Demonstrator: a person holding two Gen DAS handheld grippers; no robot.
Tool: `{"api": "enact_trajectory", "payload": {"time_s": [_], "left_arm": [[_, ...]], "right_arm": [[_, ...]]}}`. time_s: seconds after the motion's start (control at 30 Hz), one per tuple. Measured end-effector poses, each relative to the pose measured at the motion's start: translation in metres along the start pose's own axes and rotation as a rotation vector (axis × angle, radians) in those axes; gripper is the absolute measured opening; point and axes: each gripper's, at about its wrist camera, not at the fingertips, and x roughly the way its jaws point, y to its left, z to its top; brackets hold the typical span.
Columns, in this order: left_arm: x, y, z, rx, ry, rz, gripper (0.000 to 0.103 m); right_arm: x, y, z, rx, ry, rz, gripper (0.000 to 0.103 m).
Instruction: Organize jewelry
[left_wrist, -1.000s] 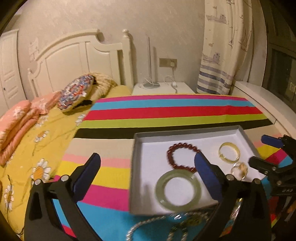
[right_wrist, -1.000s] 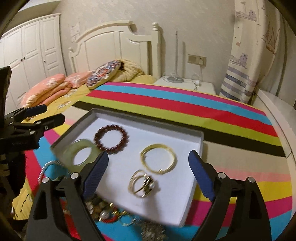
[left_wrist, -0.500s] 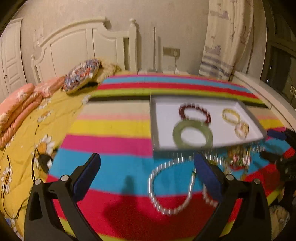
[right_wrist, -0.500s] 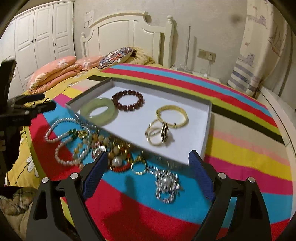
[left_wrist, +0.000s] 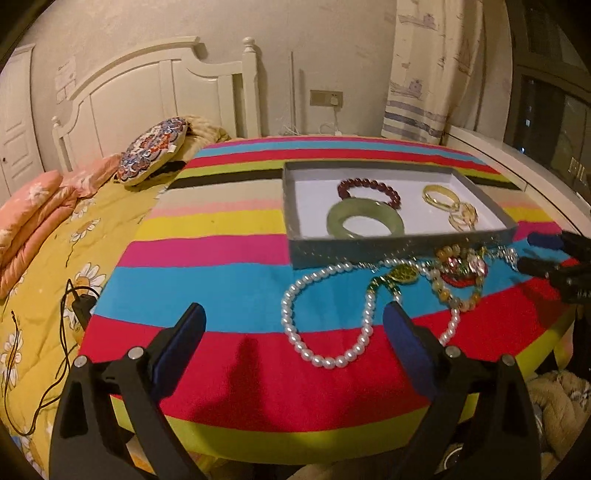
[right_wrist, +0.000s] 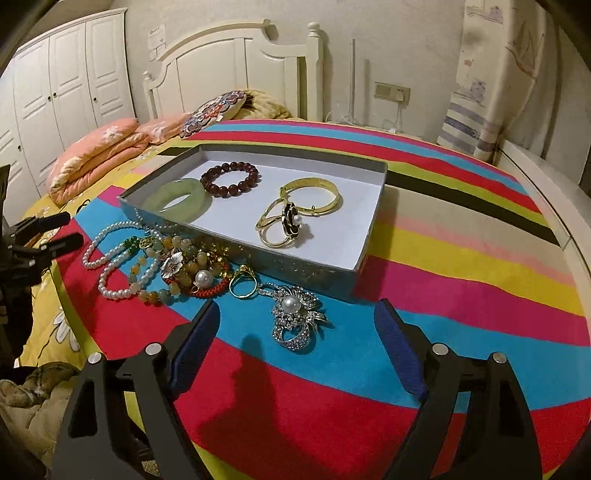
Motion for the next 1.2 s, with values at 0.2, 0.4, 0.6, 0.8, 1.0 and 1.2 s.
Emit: {"api": "enact_trajectory", "payload": {"time_s": [0.2,0.4,0.6,0.8,1.0,1.2], "left_arm": [[0.004,-0.008,-0.007,0.013,0.021,-0.02,0.097],[-0.006,-0.026,-0.001,0.059,-0.024,-0.084,0.097],[0.005,-0.06,0.008,0.141,0.02,-0.186,0.097],[0.023,-0.083,0.02,0.183,0.044,-0.238,0.082],[0.033,-0.095,0.031,0.198,0.046,-0.26,0.072],[0.047,-0.097,0.03,0.215,0.106,-0.257,0.041]], "right_arm": [[0.016,-0.001,-0.001,-0.009,0.06,-0.029,0.065],[0.019,0.0,-0.001,-0.024,0.043,-0.017,0.059],[0.014,0.006,-0.002,-0.041,0.034,-0.011,0.035],[0.006,-0.002,-0.005,-0.003,0.009,-0.017,0.035],[0.003,-0.004,-0.006,0.011,-0.006,-0.005,0.035],[0.001,-0.005,-0.006,0.015,-0.015,0.0,0.035]]}}
